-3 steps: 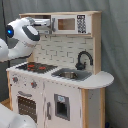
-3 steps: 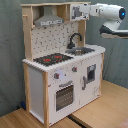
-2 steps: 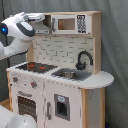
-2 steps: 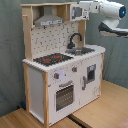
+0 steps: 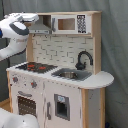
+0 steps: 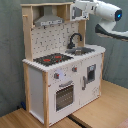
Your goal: Play with the kitchen
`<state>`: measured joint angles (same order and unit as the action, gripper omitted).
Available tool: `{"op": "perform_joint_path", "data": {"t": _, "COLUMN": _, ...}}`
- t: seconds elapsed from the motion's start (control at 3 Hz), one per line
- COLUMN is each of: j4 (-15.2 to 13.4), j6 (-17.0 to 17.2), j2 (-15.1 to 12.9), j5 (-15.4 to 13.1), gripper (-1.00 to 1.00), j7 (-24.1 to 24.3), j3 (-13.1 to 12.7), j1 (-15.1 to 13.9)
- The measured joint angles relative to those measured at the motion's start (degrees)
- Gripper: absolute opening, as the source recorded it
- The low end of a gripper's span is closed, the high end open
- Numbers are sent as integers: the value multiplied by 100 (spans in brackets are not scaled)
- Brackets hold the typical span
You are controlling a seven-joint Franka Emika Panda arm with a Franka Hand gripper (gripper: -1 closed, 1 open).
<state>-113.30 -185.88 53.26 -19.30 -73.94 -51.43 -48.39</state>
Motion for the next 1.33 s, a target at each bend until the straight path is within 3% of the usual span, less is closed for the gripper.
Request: {"op": "perform_joint_path", "data": {"t": 1.33, "j4": 84, "j6": 11, "j2": 1023, "j5": 3, "gripper": 100, "j7": 2048, "j3": -206, "j1": -1000}}
